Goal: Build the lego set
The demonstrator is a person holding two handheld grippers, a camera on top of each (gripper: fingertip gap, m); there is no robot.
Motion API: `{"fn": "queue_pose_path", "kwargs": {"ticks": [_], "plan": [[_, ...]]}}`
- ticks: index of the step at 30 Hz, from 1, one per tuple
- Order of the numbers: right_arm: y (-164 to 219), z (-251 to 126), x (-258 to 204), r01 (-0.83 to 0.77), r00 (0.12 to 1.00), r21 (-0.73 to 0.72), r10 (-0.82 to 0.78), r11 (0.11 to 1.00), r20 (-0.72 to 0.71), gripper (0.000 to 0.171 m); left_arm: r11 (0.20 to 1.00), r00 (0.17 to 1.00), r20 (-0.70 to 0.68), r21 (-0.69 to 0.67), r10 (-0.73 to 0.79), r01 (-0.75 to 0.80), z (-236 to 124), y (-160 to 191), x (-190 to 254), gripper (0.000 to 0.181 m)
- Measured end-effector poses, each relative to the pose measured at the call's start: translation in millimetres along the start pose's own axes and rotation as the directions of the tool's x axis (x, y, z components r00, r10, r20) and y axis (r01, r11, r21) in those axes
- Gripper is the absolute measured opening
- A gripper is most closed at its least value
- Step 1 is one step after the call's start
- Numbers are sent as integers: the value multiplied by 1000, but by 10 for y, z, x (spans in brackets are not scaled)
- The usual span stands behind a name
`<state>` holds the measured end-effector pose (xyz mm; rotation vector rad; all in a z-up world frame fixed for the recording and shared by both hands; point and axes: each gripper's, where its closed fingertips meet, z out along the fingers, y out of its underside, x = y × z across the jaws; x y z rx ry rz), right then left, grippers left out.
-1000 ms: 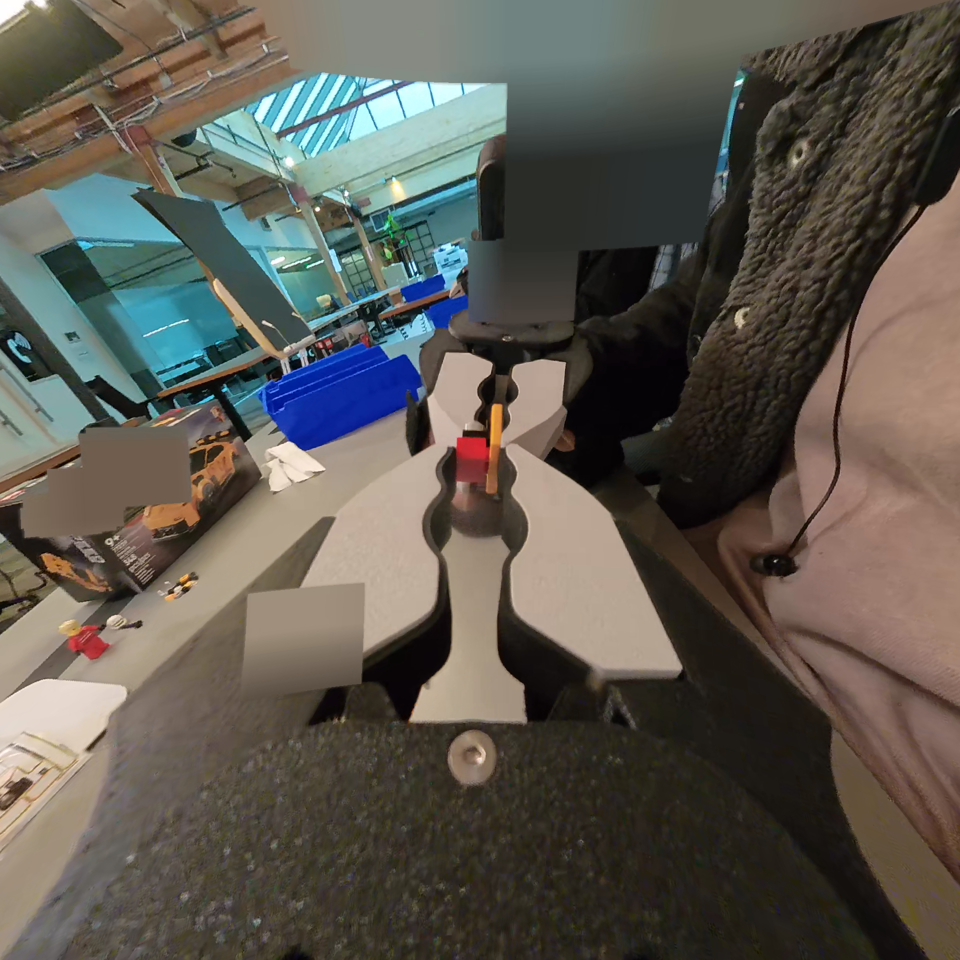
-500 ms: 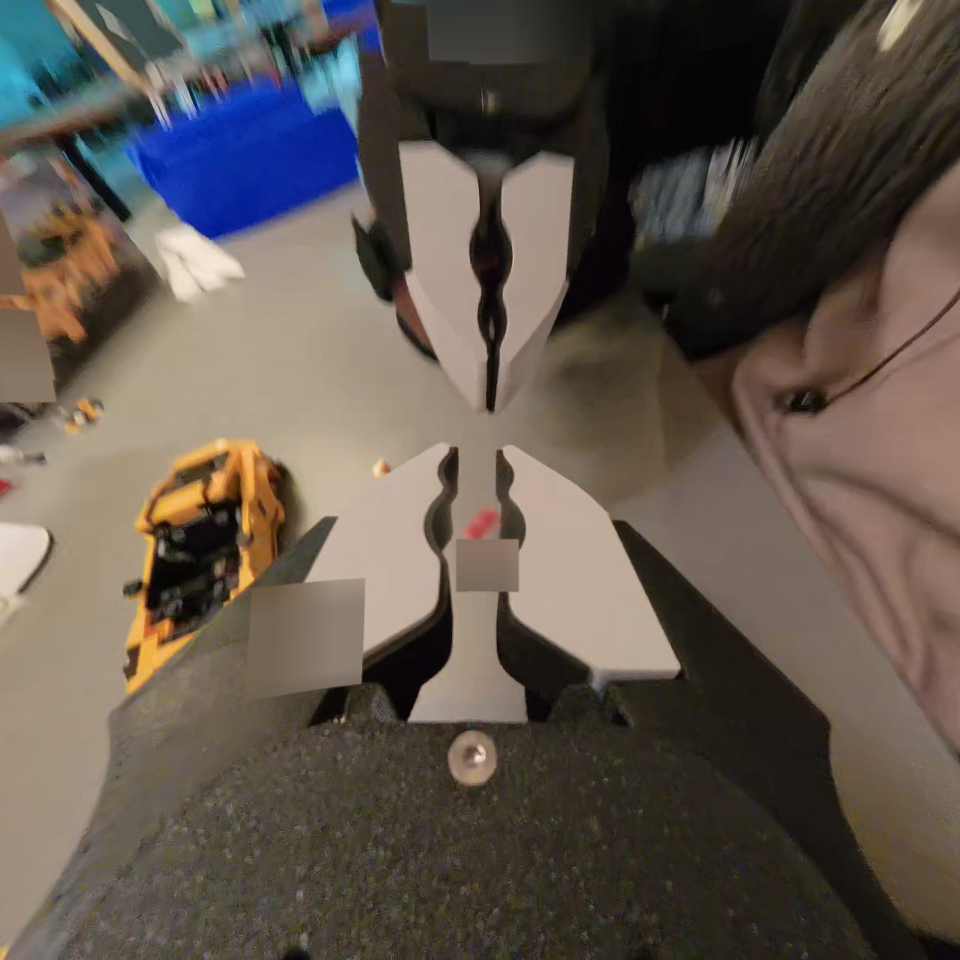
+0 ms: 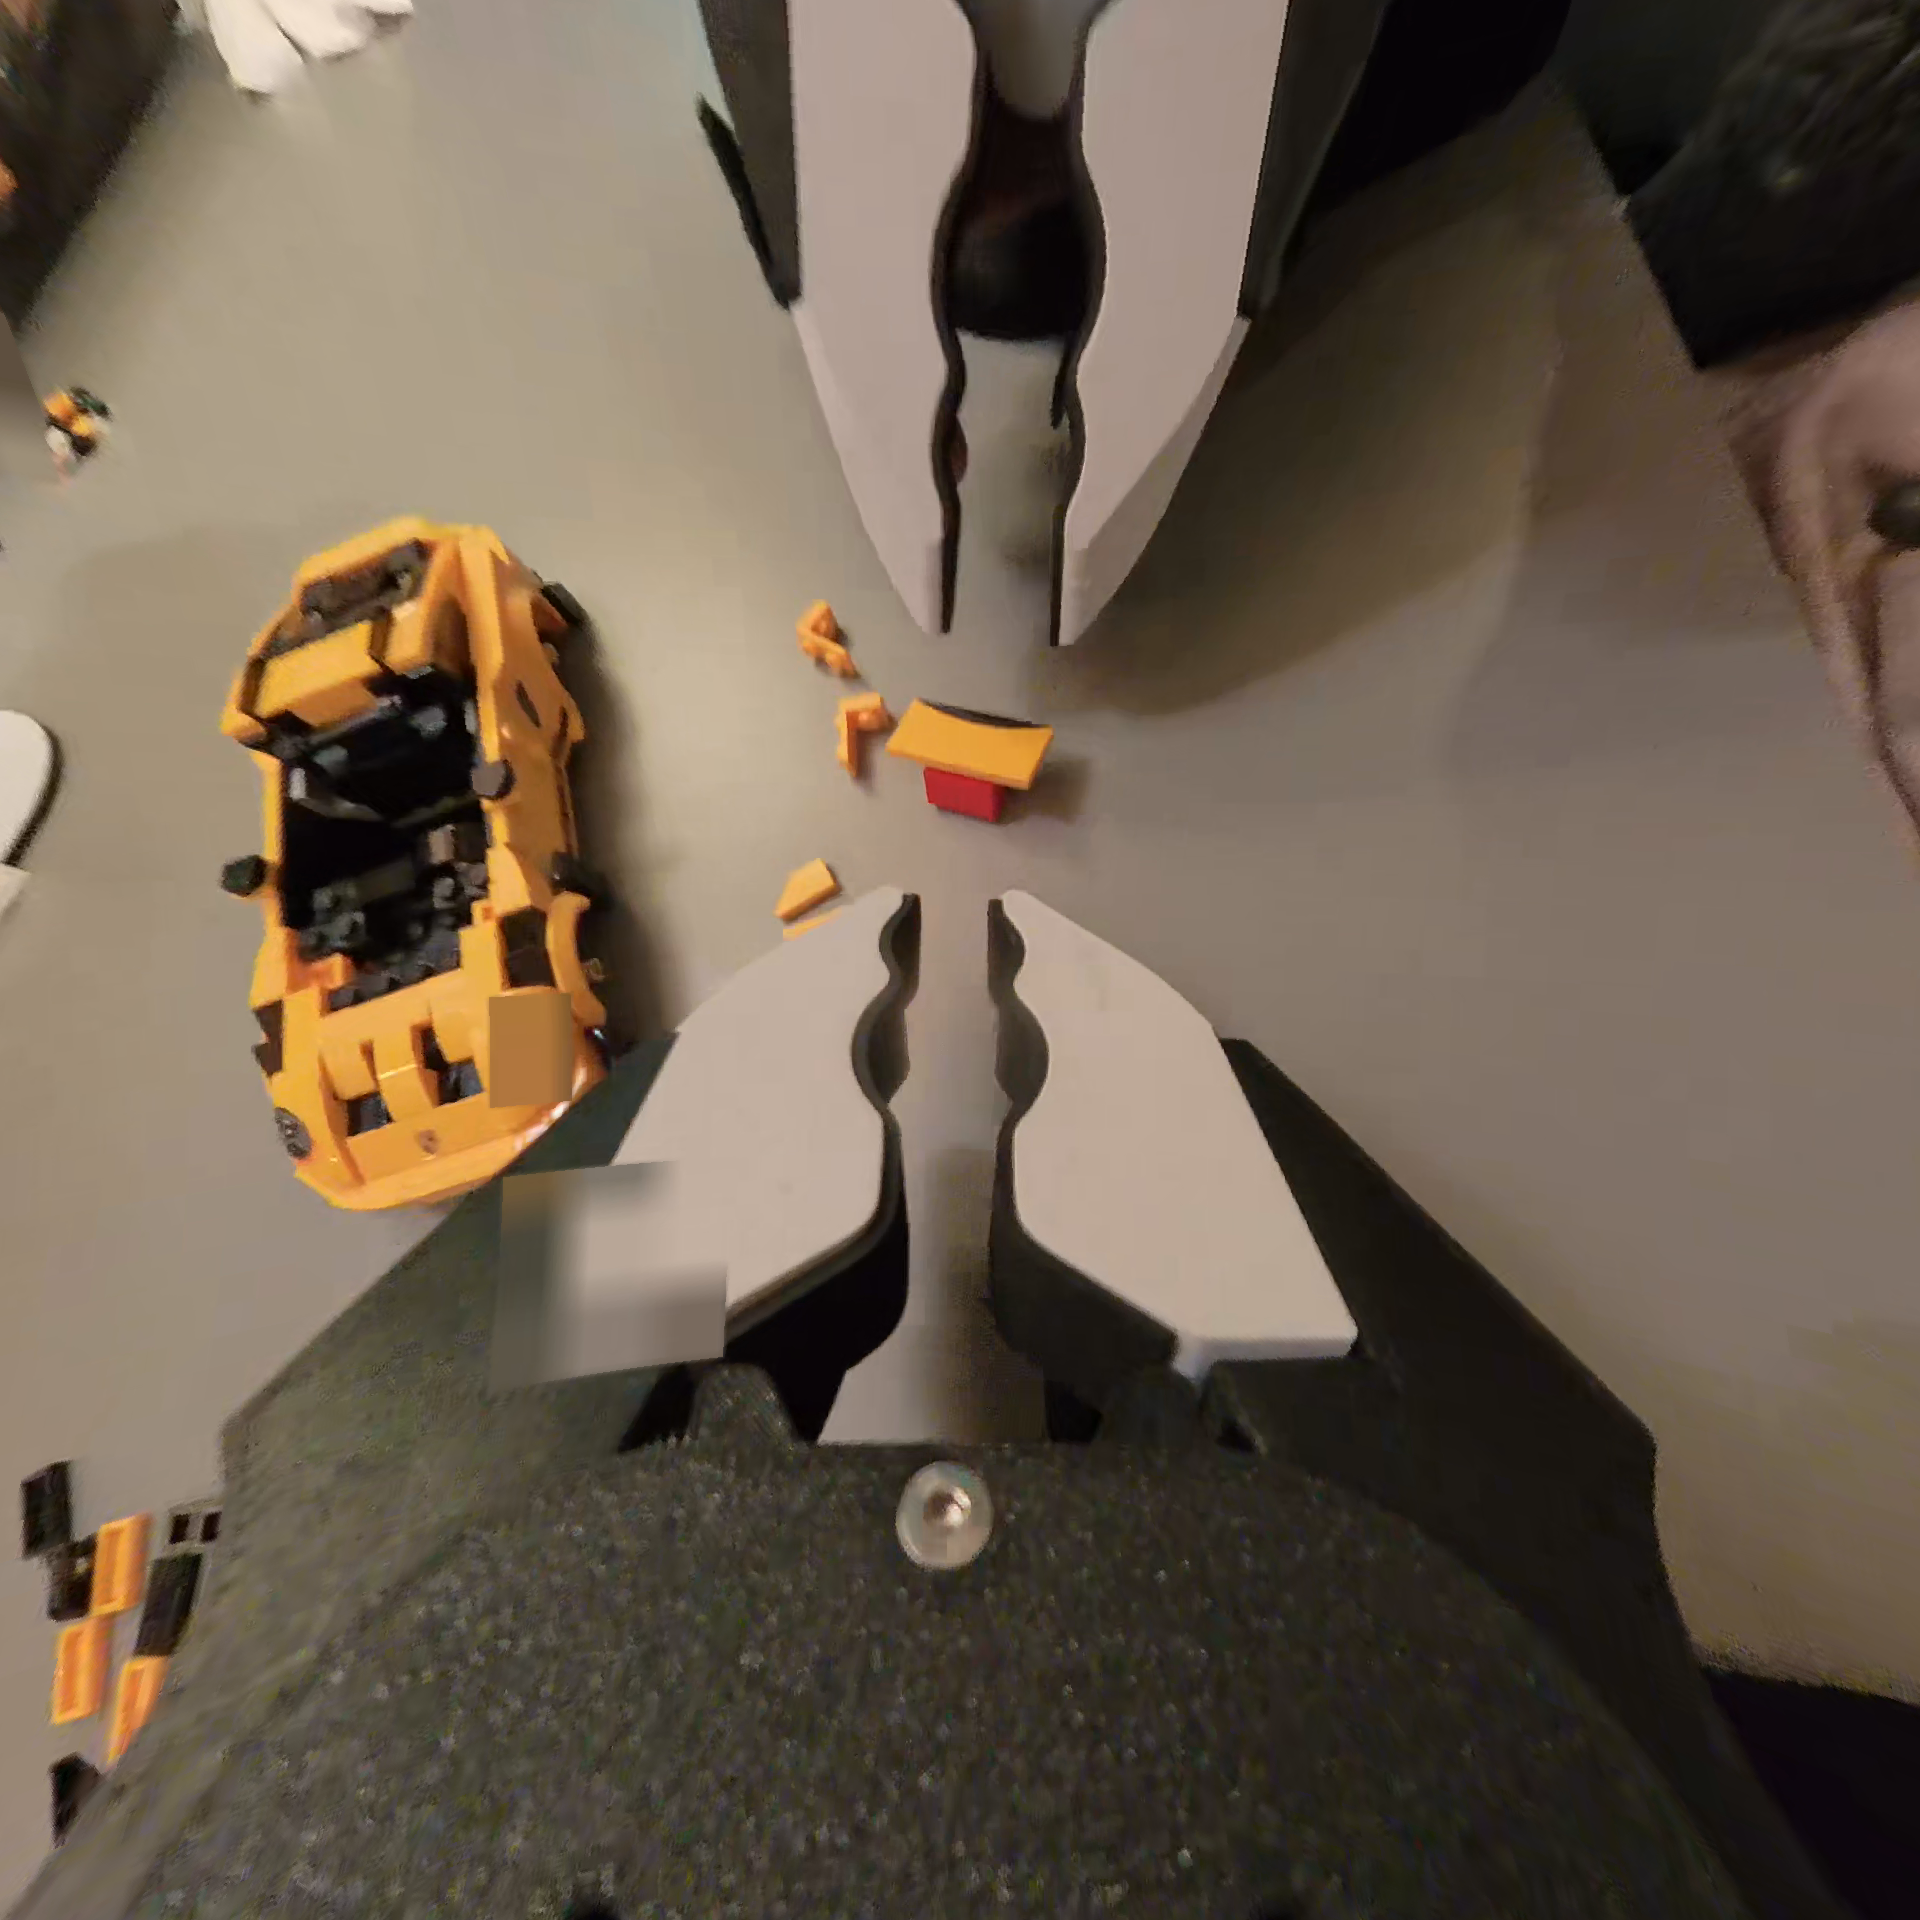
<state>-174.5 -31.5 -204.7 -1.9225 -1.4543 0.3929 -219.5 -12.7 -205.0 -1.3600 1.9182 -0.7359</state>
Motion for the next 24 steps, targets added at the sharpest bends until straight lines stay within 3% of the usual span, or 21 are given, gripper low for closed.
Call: {"fn": "queue_pose_path", "kwargs": {"ticks": [9, 12, 16, 24], "plan": [[-11, 172, 79, -134, 976, -33, 138, 990, 166, 41, 1000, 1000, 20, -25, 2, -1, 50, 11, -7, 11], [-35, 215, 30, -117, 967, -33, 122, 993, 222, 30, 1000, 1000, 14, -12, -13, 13, 46, -16, 5, 11], [-92, 175, -33, -10, 989, 38, 4, 999, 150, 12, 999, 999, 0, -10, -44, 44, 54, -34, 25, 13], [-206, 107, -259, 288, 958, 113, -285, 951, -46, 3, 992, 975, -180, -21, -128, 126, 135, -163, 343, 28]]}}
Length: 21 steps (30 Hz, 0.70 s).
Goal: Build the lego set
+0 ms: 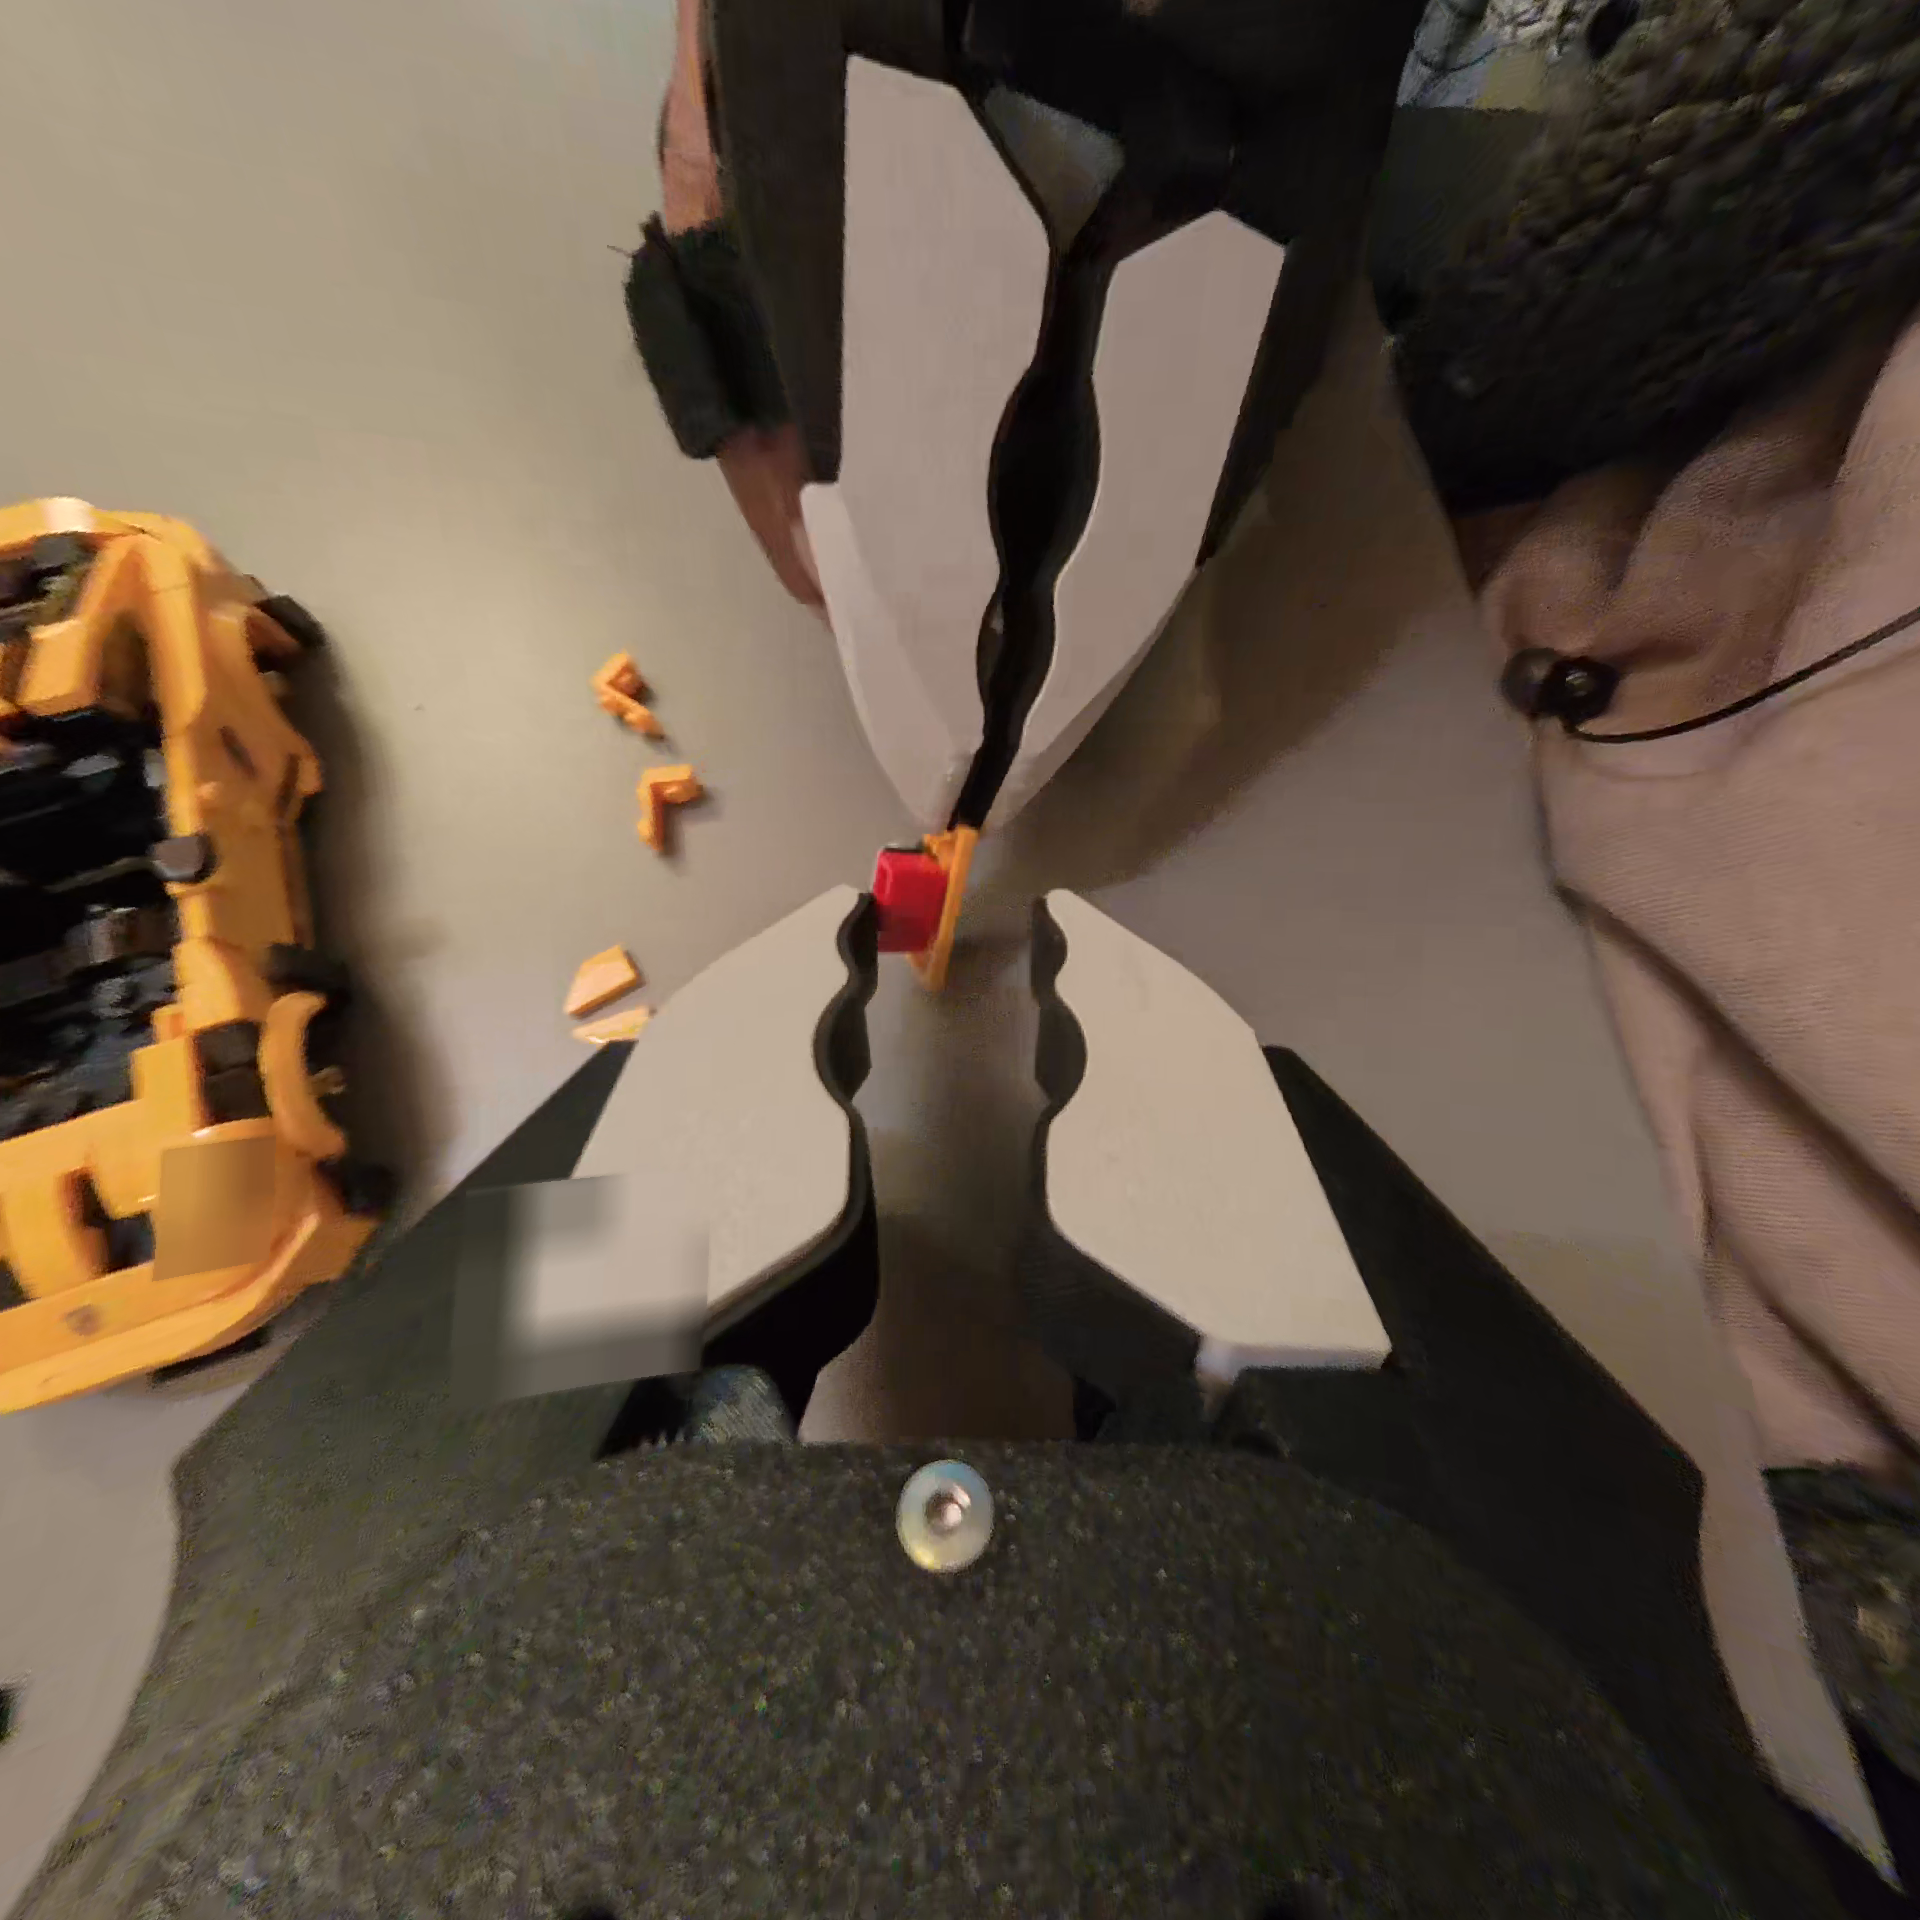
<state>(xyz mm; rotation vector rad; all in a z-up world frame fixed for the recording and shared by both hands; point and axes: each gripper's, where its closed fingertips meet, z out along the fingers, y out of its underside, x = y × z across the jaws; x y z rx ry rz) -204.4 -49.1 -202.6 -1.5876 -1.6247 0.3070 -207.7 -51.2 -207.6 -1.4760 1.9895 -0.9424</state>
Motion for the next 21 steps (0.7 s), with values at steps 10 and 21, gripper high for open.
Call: {"fn": "queue_pose_path", "kwargs": {"ticks": [10, 21], "plan": [[-20, -44, -28, 47, 999, -44, -48, 998, -11, 3, 978, 966, 154, -43, 208, -203, 64, -50, -67, 21], [-420, -604, 396, -239, 957, 310, 278, 920, -88, 26, 881, 959, 248, 412, 135, -231, -371, -693, -66, 14]]}}
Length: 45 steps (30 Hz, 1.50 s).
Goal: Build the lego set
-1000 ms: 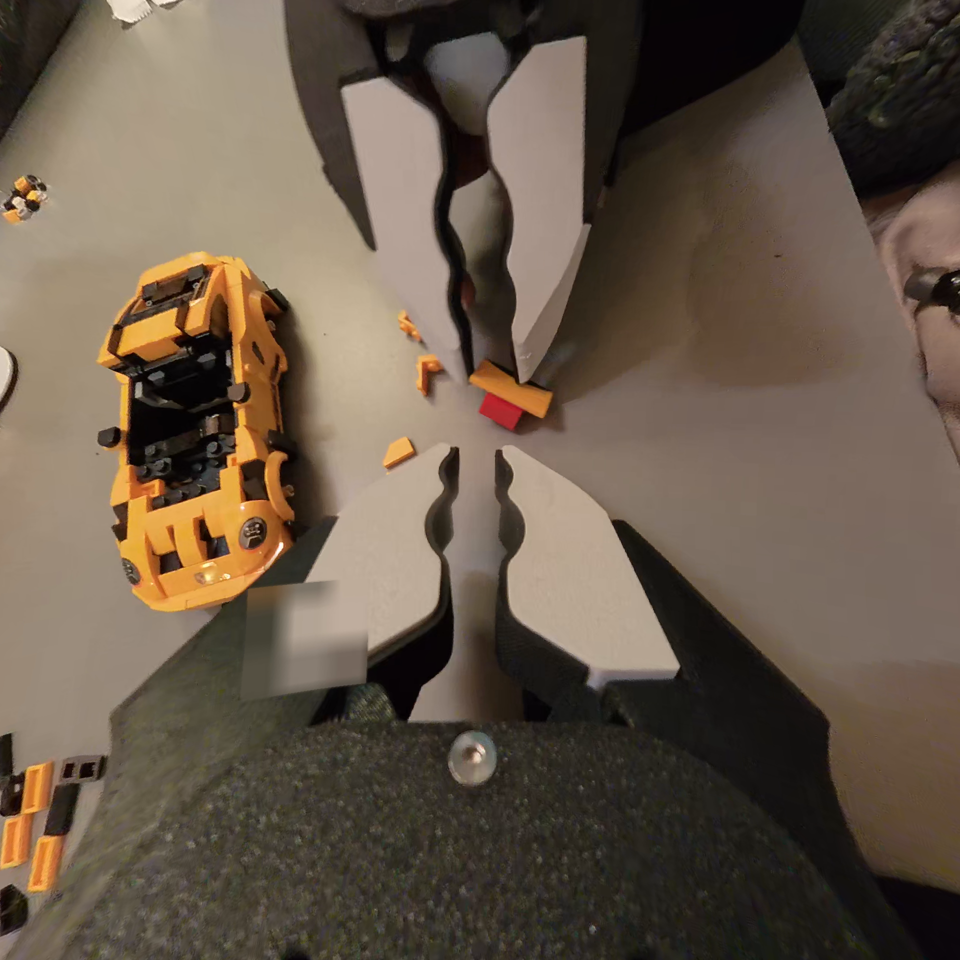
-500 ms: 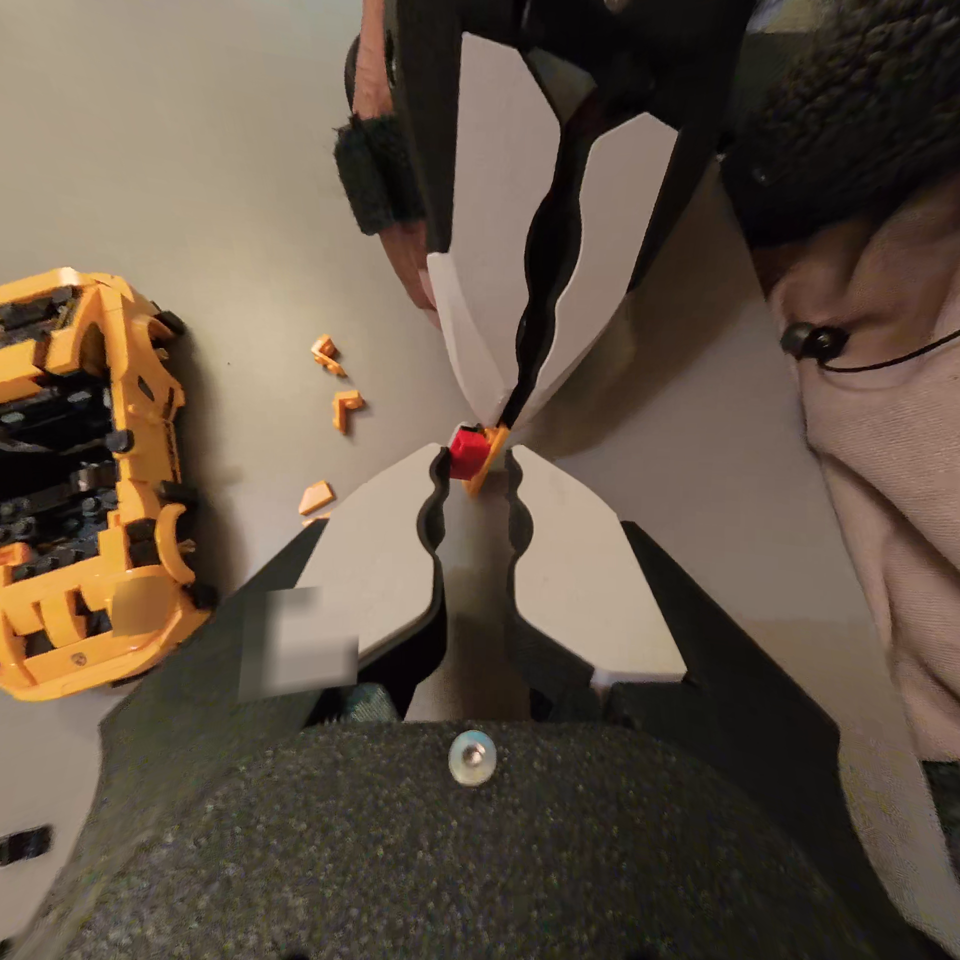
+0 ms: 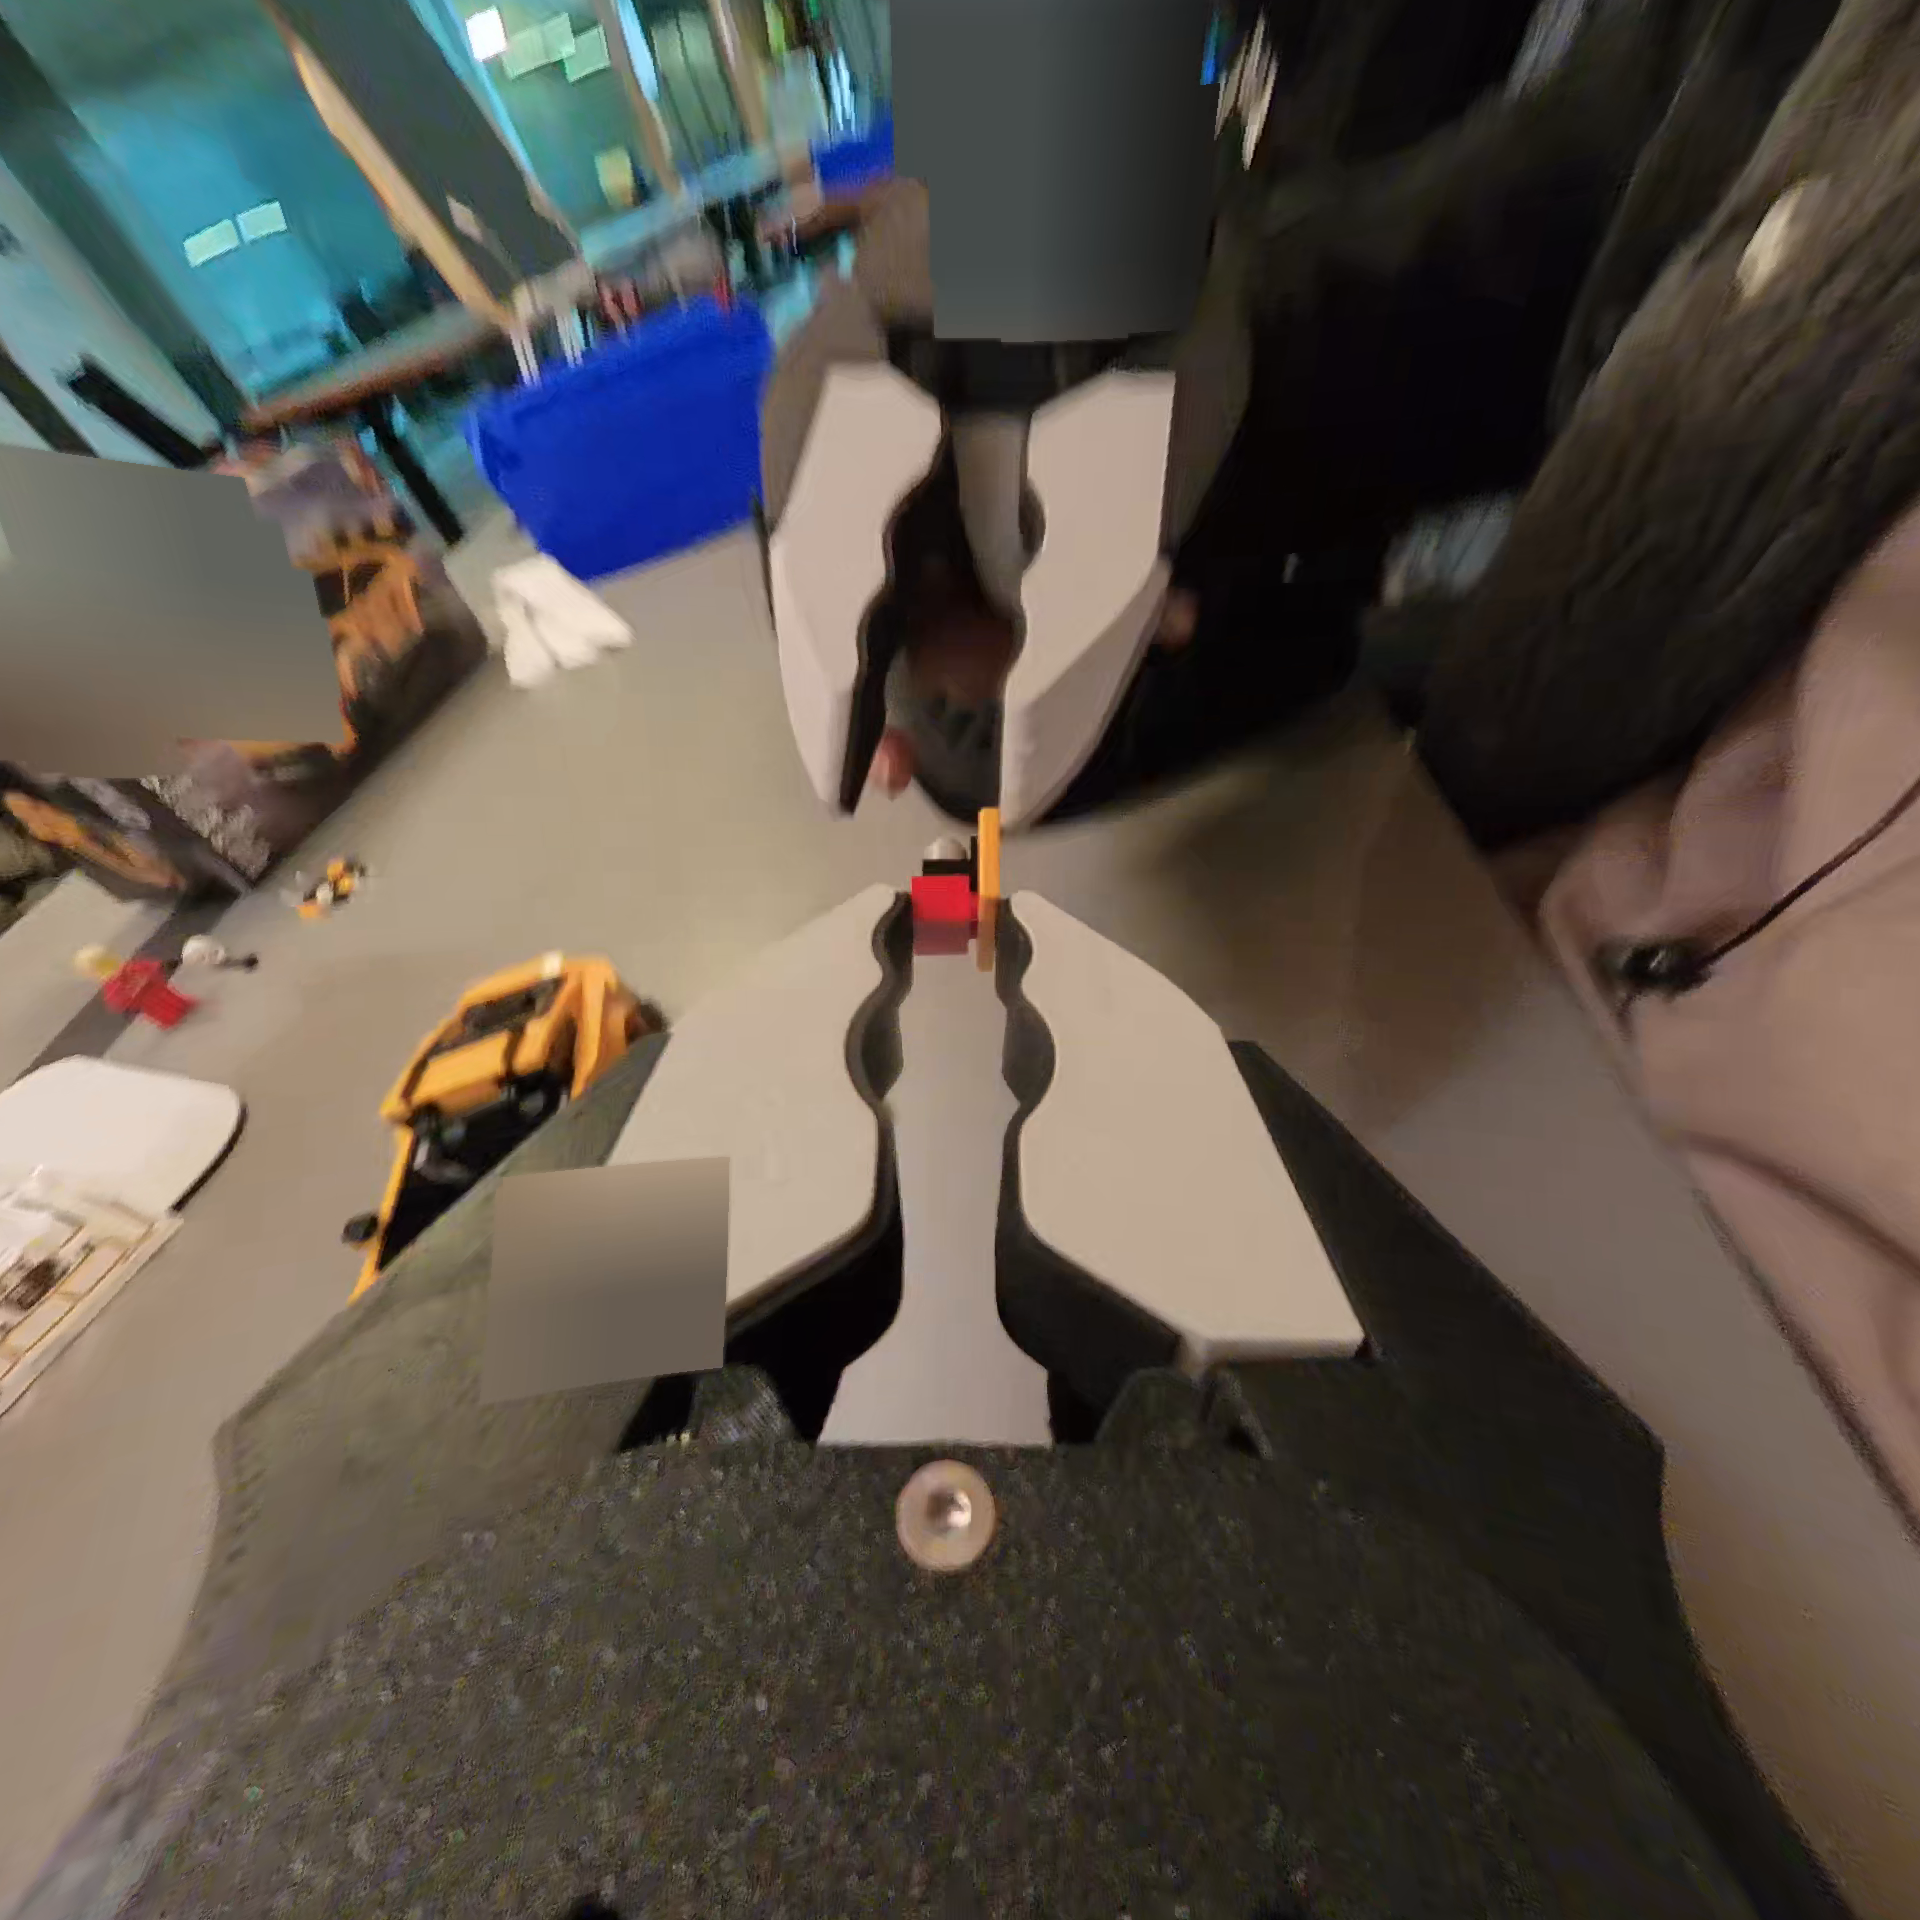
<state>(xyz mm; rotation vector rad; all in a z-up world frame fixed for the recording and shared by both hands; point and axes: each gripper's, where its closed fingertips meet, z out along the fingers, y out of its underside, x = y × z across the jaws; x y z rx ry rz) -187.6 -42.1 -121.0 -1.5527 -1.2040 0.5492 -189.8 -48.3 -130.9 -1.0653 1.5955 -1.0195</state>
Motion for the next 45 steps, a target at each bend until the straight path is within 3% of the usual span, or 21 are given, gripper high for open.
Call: {"fn": "queue_pose_path", "kwargs": {"ticks": [4, 7, 9, 13, 15, 18, 23, 26, 35, 40, 45], "plan": [[-91, 39, -84, -32, 999, 102, 30, 994, 24, 29, 969, 995, -20, 228, -98, 100, -149, -338, -68, 14], [-284, 35, -107, -7, 1000, 194, 3, 981, 22, 7, 957, 995, -33, 271, -97, 103, -180, -396, -49, 14], [-314, 28, -114, 18, 999, 171, -24, 985, 35, 4, 956, 995, -37, 278, -88, 95, -187, -404, -38, 14], [-82, 43, -131, 84, 993, -40, -80, 996, 83, 3, 994, 999, -36, 107, -35, 38, -113, -129, -32, 21], [209, 53, -142, 156, 983, -235, -128, 959, 130, 3, 1000, 999, -51, -25, -9, 8, -109, 90, -29, 28], [613, 113, -226, 161, 972, -434, -65, 886, 228, 3, 990, 997, -80, -142, 5, -16, -83, 292, 20, 26], [886, 289, -299, 115, 954, -501, 45, 858, 296, 2, 926, 993, -116, -372, 28, -70, 9, 691, 140, 20], [927, 345, -287, 88, 949, -502, 80, 860, 305, 3, 895, 994, -109, -439, 30, -75, 24, 817, 139, 15], [812, 223, -38, -5, 961, -442, 126, 897, 245, 11, 881, 994, -110, -469, 15, -65, 27, 880, 139, 9], [991, 95, 404, 23, 996, -483, 22, 875, 87, 11, 914, 996, -80, -405, -43, 7, 8, 767, 63, 9], [1129, 53, 472, -26, 992, -533, 88, 846, 91, 16, 948, 996, 18, -305, -92, 93, -39, 617, -145, 9]]}}
